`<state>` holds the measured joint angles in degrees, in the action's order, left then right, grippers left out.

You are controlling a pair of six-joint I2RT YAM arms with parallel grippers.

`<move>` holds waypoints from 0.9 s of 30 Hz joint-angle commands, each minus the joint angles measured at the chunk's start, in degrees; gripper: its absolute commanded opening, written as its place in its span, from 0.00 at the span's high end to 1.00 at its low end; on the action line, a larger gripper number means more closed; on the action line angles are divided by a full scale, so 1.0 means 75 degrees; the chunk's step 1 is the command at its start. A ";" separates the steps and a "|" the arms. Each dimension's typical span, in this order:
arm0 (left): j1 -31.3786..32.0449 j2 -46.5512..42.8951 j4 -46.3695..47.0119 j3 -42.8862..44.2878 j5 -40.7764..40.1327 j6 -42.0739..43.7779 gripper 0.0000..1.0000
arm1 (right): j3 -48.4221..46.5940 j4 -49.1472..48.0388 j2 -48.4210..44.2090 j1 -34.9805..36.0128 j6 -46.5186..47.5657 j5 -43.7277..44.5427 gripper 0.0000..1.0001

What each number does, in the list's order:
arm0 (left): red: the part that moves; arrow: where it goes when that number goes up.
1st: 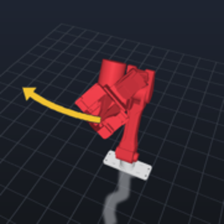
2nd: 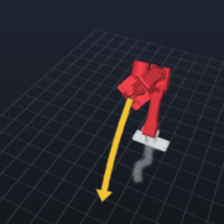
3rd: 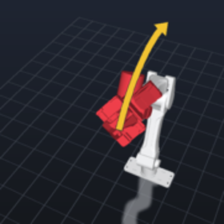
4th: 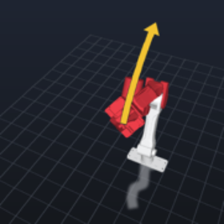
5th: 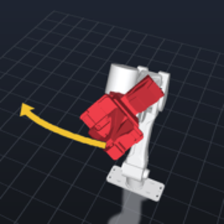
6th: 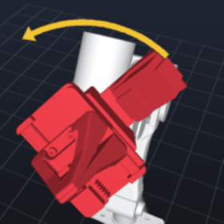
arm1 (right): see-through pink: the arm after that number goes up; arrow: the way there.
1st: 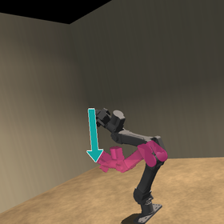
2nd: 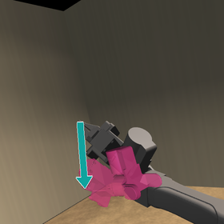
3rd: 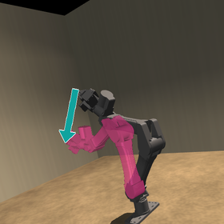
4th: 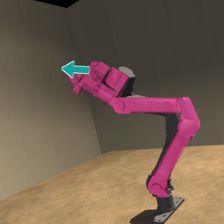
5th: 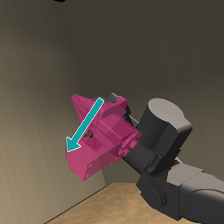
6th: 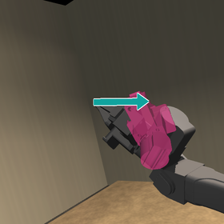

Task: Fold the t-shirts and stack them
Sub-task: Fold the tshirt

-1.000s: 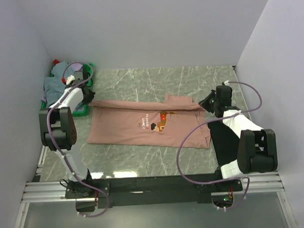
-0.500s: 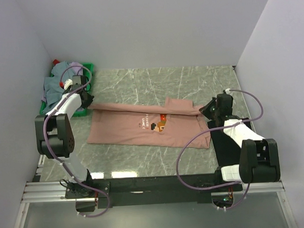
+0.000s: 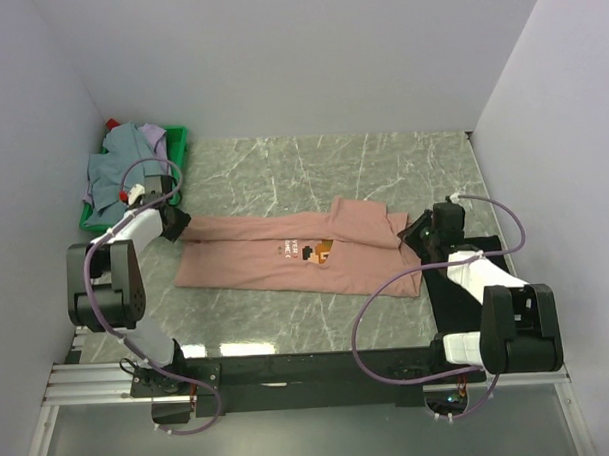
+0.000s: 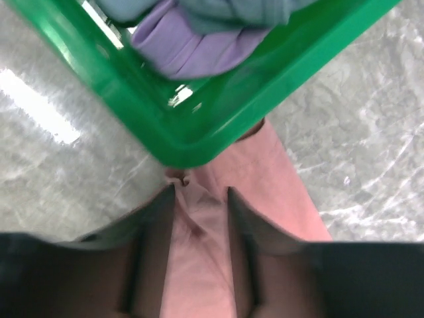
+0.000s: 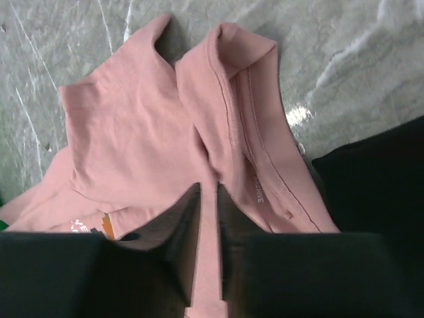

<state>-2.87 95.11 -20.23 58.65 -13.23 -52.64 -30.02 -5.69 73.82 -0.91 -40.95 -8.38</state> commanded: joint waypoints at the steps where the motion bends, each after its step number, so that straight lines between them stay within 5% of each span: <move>1: -0.0050 -0.0739 0.0564 -0.0226 0.0253 -0.0141 0.56 | 0.0007 -0.0238 -0.0186 -0.0078 0.0081 0.0040 0.74; 4: -0.0074 -0.1114 0.0530 -0.0285 0.0346 -0.0083 0.42 | -0.0285 0.0229 -0.0385 -0.0078 0.0280 0.0040 0.57; 8: -0.0074 -0.1419 0.0400 -0.0134 0.0440 0.0023 0.42 | -0.1210 0.1004 -0.0270 -0.0055 0.0701 0.0098 0.46; 20: 0.0897 0.0136 0.0893 0.1518 0.2221 0.1159 0.47 | -0.5872 0.3394 0.3606 0.0659 0.1662 0.0575 0.46; 27: 0.1776 0.1075 0.1150 0.2327 0.2842 0.1347 0.47 | -0.6579 0.3876 0.4711 0.0789 0.1663 0.1082 0.46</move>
<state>9.10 101.89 -14.02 72.90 4.45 -44.62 -76.18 19.57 107.74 5.50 -29.69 -3.60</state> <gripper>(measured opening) 0.528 0.542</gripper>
